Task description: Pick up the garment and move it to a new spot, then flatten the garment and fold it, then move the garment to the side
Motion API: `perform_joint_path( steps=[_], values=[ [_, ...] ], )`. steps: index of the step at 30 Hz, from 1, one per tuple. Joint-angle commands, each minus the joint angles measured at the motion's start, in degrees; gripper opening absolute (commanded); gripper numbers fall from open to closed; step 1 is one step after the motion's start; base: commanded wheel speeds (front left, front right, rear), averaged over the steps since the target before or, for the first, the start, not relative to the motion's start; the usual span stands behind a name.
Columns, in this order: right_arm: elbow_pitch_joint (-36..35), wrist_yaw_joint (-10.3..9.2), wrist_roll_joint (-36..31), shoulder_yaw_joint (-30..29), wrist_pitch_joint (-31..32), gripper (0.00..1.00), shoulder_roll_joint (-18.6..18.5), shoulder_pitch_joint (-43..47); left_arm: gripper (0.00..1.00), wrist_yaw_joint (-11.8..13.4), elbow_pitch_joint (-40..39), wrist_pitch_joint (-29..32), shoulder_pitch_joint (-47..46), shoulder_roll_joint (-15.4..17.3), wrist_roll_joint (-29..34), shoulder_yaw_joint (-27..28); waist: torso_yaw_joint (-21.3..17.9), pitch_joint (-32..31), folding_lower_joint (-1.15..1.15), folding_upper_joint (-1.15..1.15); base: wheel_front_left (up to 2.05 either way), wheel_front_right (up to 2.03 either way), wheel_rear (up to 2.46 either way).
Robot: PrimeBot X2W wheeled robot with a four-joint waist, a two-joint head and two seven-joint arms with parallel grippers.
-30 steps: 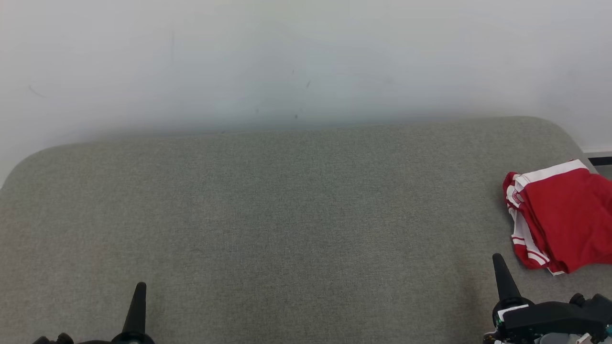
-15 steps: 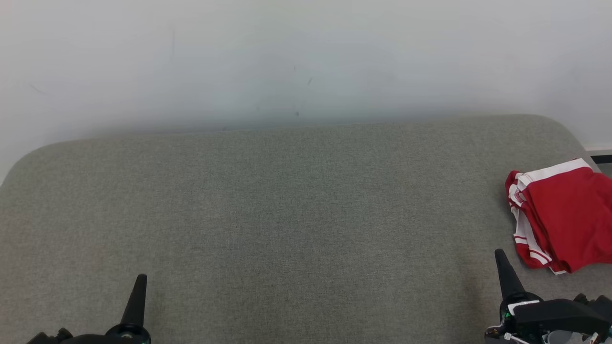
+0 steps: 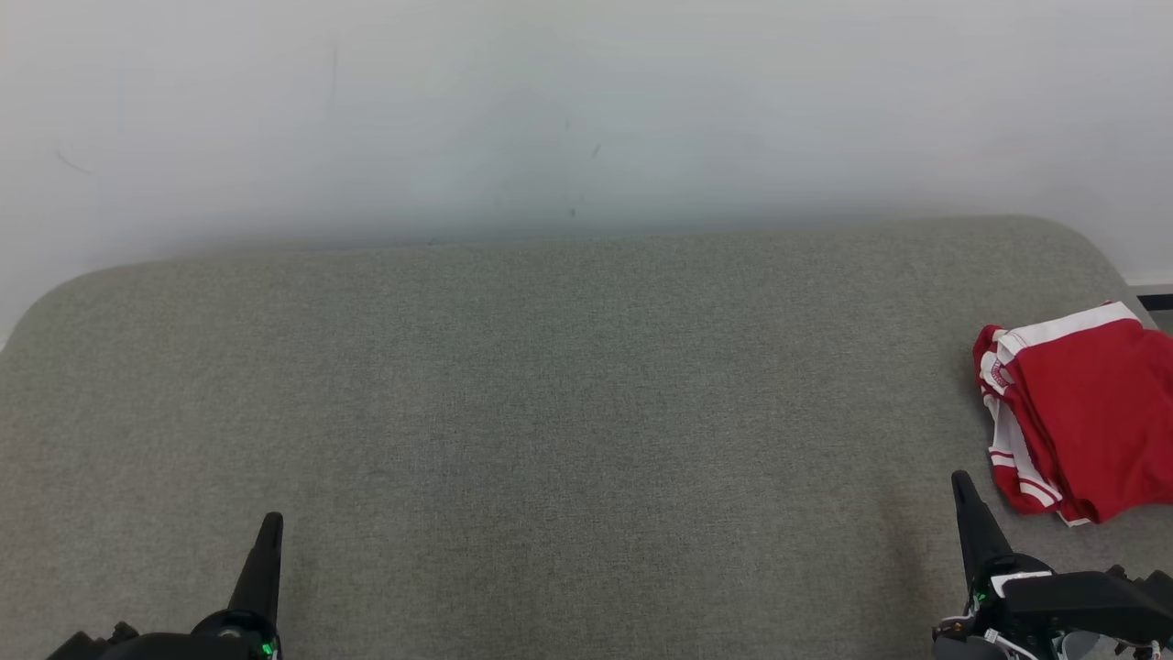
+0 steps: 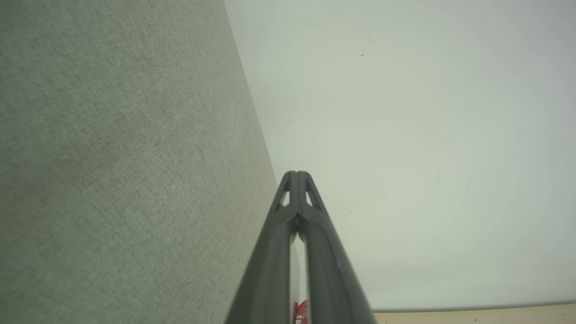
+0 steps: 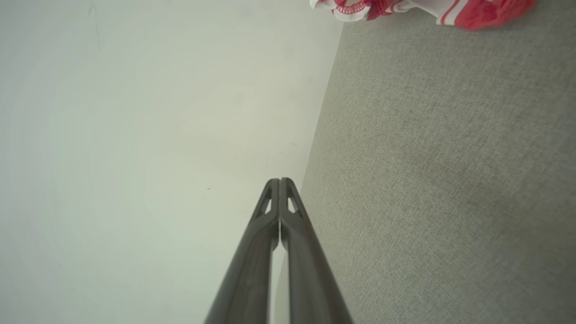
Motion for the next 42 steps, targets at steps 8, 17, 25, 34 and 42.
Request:
perform_joint_path(
  steps=[8,17,25,34,42],
  values=[
    [-0.93,-0.12,4.29,-0.62,1.06,0.00,0.19,-0.57,0.00,-0.57,0.09,1.11,-1.48,0.30,-4.21,0.32,0.13,0.28,0.00,0.00,0.00,0.00,0.00],
    [-1.27,-0.13,7.68,-1.00,1.87,0.00,0.31,-0.60,0.00,-0.82,0.27,1.93,-1.84,0.32,-7.35,0.45,0.25,0.55,0.00,0.00,0.00,0.00,0.00],
    [-1.72,-0.13,11.17,-1.39,2.64,0.00,0.44,-0.60,0.00,-1.04,0.48,2.79,-2.44,0.34,-10.60,0.59,0.38,0.86,0.00,0.00,0.00,0.00,0.00],
    [-1.65,-0.14,10.94,-1.35,2.65,0.00,0.43,-0.58,0.00,-1.00,0.46,2.82,-2.38,0.34,-10.50,0.58,0.39,0.87,0.00,0.00,0.00,0.00,0.00],
    [-1.65,-0.13,10.94,-1.34,2.65,0.00,0.42,-0.58,0.00,-1.00,0.46,2.82,-2.38,0.33,-10.51,0.58,0.39,0.87,0.00,0.00,0.00,0.00,0.00]
  ],
)
